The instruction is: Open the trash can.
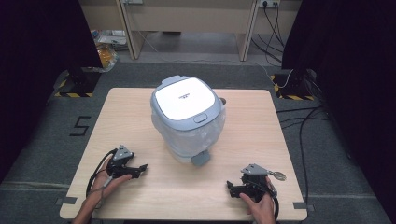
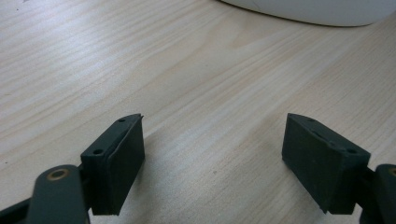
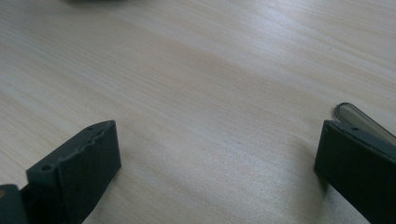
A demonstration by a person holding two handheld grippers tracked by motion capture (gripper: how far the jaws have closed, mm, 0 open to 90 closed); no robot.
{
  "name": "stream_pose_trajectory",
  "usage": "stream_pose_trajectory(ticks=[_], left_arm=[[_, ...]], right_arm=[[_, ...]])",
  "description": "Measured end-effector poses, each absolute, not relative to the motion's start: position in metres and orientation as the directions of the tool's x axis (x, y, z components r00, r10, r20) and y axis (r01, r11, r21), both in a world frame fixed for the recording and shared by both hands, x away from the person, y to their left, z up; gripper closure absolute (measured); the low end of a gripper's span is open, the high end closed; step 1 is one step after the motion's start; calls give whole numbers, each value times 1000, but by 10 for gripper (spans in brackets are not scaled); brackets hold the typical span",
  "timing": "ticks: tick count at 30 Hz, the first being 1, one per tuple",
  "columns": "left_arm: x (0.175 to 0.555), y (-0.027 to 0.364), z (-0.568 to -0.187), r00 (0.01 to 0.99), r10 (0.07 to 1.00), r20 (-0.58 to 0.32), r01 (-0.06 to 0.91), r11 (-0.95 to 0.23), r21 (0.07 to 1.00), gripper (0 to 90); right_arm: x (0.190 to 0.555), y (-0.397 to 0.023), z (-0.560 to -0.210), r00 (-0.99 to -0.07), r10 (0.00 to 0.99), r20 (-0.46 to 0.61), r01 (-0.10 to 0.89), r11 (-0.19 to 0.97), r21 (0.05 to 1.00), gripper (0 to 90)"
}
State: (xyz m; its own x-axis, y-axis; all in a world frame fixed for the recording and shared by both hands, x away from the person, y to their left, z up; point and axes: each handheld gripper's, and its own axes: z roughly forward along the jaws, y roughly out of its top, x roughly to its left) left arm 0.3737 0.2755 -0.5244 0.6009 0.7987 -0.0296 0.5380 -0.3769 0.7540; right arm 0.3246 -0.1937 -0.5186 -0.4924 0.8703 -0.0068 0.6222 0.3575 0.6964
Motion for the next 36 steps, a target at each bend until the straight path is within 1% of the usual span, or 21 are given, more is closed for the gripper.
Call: stream_pose_trajectory(ticks=[8, 17, 22, 27, 36], left_arm=[[374, 275, -525, 600, 800, -29, 539, -376, 753, 190], [374, 276, -524, 606, 794, -39, 542, -376, 752, 171], [372, 276, -524, 610, 792, -38, 534, -375, 758, 179], [368, 274, -518, 619, 782, -72, 534, -352, 769, 177], [355, 255, -510, 662, 745, -79, 502, -363, 785, 175]], right_arm=[[324, -193, -519, -486, 874, -6, 625, 352, 696, 4], [325, -194, -519, -499, 867, -8, 619, 362, 697, 4], [325, -194, -519, -498, 867, -9, 618, 362, 698, 5], [325, -194, -519, -499, 866, -8, 618, 363, 697, 5], [323, -194, -519, -518, 855, -8, 611, 377, 696, 6]])
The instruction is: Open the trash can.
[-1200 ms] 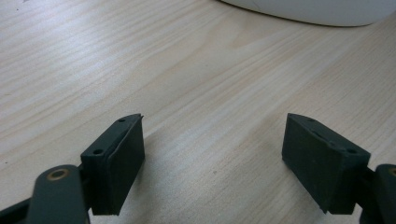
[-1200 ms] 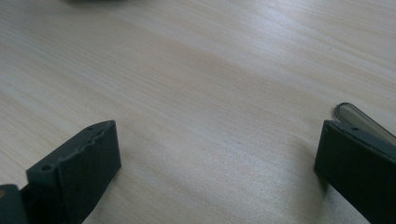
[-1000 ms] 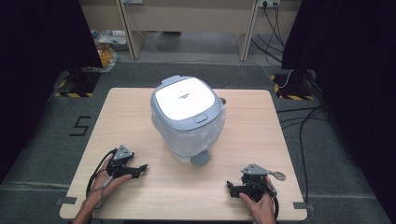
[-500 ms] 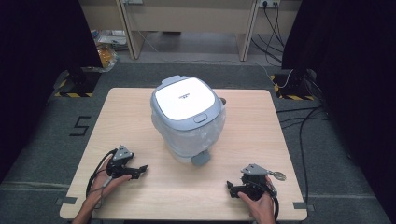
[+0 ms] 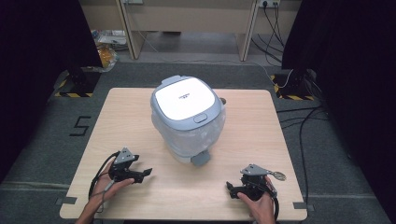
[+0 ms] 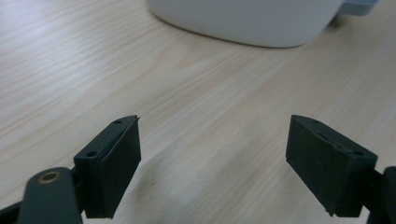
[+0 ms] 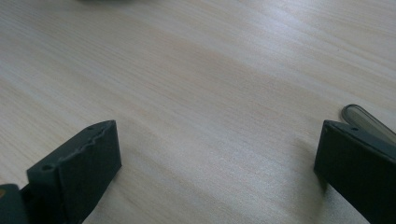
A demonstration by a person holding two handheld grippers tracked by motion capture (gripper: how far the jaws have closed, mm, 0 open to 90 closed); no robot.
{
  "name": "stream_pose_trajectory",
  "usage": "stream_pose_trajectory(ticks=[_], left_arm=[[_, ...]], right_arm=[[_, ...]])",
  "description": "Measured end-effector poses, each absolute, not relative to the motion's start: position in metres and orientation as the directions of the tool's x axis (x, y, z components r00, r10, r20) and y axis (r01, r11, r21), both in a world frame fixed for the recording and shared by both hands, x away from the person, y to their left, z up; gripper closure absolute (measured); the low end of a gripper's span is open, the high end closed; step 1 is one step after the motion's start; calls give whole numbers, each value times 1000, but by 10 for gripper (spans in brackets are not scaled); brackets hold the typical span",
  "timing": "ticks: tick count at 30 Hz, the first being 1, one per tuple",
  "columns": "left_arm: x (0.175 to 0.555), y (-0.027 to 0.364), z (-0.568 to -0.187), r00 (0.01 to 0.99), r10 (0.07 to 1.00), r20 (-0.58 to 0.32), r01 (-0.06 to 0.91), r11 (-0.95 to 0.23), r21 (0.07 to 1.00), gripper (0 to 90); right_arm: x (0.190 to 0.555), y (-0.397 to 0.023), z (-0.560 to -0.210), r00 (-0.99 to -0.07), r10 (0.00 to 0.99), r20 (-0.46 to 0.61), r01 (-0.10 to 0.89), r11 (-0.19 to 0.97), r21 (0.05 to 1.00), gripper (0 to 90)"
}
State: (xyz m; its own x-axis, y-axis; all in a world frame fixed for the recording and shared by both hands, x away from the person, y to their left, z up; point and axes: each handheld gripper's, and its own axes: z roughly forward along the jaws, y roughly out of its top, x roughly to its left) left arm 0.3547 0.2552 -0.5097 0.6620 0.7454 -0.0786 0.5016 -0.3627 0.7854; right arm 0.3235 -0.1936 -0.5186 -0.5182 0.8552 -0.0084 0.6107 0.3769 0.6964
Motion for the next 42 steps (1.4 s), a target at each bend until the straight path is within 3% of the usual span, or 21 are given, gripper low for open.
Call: stream_pose_trajectory(ticks=[4, 16, 26, 42], left_arm=[[349, 241, -509, 703, 701, -120, 487, -351, 800, 175], [329, 184, -507, 806, 578, -126, 406, -385, 829, 197], [327, 164, -508, 826, 551, -119, 382, -392, 837, 214], [336, 115, -503, 856, 509, -92, 337, -413, 846, 329]], right_arm=[[323, -193, -519, -518, 855, -8, 611, 376, 697, 6], [323, -193, -519, -523, 853, -7, 607, 378, 699, 18], [323, -193, -519, -525, 851, -8, 605, 380, 699, 17], [323, -192, -519, -525, 851, -7, 606, 380, 699, 17]])
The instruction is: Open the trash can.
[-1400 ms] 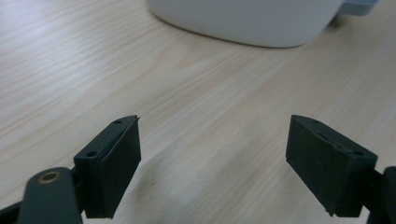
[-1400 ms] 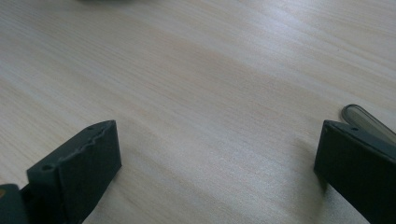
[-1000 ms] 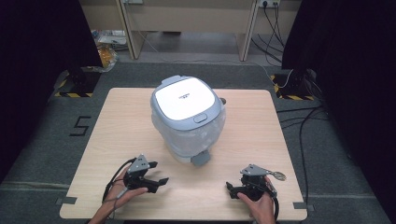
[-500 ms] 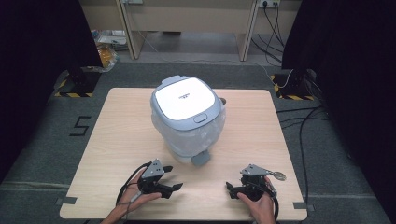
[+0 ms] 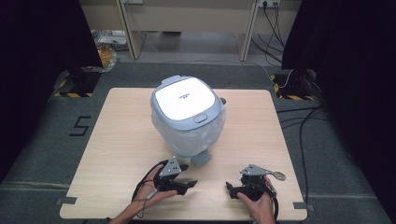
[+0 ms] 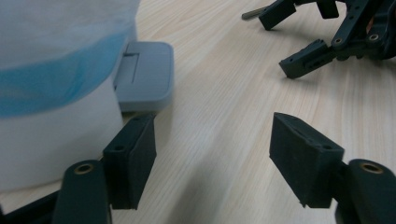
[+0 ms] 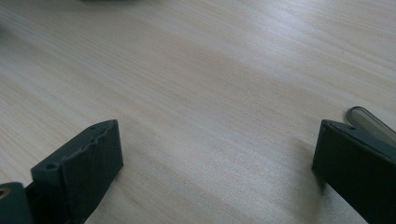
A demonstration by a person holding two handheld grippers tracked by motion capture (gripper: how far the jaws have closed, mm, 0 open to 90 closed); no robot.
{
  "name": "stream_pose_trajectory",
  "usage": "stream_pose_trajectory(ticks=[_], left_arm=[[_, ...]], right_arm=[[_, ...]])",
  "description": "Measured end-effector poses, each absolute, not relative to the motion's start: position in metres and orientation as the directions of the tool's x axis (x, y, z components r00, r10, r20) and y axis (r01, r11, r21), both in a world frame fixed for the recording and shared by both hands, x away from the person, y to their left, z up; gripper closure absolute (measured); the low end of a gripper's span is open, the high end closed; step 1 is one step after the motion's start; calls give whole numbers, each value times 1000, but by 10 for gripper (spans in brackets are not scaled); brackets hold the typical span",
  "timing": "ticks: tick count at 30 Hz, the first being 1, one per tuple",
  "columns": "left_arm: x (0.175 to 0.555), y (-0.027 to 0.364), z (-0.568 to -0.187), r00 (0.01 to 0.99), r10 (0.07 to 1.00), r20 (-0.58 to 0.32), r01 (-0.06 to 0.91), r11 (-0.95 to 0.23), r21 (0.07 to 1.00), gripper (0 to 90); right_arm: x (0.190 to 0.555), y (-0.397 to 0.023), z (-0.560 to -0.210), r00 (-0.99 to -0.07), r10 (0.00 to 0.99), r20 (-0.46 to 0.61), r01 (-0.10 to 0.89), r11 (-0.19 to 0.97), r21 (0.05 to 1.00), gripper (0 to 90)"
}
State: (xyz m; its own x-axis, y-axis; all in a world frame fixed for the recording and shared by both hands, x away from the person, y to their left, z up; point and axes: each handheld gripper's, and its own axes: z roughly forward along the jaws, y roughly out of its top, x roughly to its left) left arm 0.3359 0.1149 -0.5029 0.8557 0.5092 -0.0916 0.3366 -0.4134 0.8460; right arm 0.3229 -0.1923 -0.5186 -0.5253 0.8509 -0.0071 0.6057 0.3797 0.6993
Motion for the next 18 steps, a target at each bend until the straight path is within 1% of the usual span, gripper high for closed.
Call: stream_pose_trajectory(ticks=[7, 13, 18], left_arm=[[341, 101, -499, 862, 502, -64, 306, -416, 856, 368], [345, 93, -500, 855, 517, -45, 295, -414, 861, 374], [350, 86, -505, 851, 523, -51, 300, -403, 865, 369]], right_arm=[[323, -192, -519, -525, 851, -7, 606, 380, 699, 17], [323, -192, -519, -526, 850, -8, 605, 381, 699, 17], [323, -192, -519, -527, 850, -8, 605, 381, 699, 17]])
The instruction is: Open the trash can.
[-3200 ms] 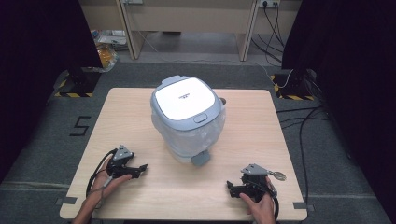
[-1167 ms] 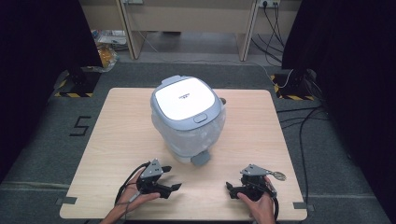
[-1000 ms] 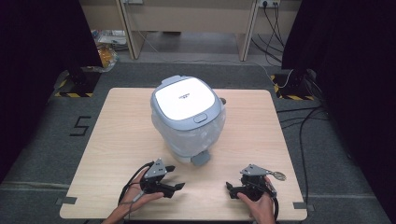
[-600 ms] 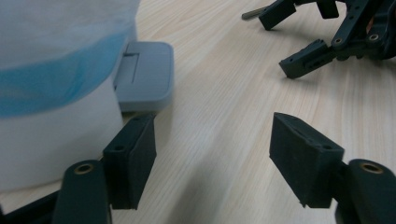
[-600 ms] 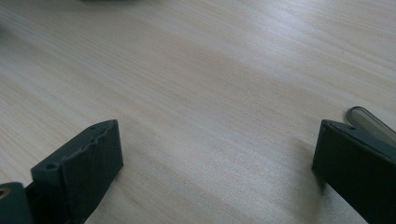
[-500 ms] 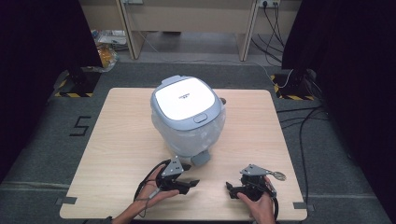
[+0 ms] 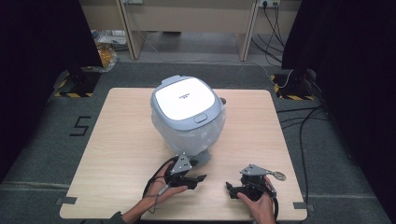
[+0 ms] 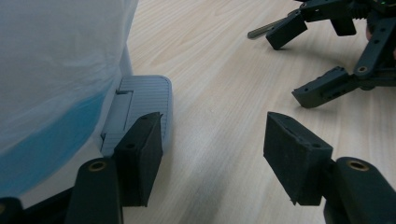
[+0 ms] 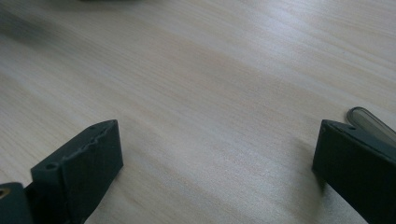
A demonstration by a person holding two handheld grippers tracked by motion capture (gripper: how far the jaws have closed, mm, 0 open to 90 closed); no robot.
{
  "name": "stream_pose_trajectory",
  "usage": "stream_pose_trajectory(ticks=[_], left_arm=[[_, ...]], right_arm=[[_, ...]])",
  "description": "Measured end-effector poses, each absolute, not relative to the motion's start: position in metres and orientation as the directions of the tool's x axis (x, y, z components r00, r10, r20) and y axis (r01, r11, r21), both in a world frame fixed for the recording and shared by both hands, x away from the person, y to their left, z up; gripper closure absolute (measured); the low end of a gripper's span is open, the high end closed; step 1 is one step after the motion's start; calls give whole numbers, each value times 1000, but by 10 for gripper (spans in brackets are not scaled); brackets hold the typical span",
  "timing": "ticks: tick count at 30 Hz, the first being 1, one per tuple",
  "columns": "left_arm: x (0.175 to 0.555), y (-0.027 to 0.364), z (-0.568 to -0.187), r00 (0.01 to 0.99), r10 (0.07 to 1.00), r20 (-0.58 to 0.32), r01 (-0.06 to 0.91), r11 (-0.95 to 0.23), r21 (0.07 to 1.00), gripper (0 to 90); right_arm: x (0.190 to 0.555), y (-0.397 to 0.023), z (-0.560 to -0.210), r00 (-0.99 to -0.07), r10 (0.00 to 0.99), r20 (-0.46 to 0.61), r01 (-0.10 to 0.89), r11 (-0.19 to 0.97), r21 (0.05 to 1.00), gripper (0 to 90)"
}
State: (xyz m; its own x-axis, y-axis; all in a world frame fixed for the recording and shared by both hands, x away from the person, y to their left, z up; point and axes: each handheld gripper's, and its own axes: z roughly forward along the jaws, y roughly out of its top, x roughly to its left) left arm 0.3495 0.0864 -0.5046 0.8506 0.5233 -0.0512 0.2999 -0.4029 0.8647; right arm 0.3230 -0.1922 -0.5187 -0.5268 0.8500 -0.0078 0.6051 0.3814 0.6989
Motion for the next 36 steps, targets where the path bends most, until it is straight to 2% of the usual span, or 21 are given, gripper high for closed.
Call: stream_pose_trajectory(ticks=[13, 17, 19, 23, 32, 36], left_arm=[[354, 75, -513, 847, 531, -34, 282, -395, 874, 339], [352, 73, -517, 850, 527, 10, 245, -413, 877, 346], [351, 72, -517, 848, 527, 57, 218, -444, 869, 384], [353, 75, -517, 835, 549, 40, 236, -423, 875, 491], [355, 75, -517, 838, 545, 26, 252, -429, 867, 502], [355, 74, -517, 835, 547, 49, 240, -444, 863, 506]], right_arm=[[323, -192, -519, -528, 849, -6, 605, 381, 700, 16], [323, -192, -519, -528, 849, -5, 605, 381, 699, 16], [323, -192, -519, -528, 849, -5, 605, 380, 699, 16], [323, -192, -519, -527, 850, -5, 605, 380, 699, 15], [323, -192, -519, -525, 851, -5, 608, 379, 698, 14], [323, -191, -519, -524, 852, -5, 608, 379, 697, 14]])
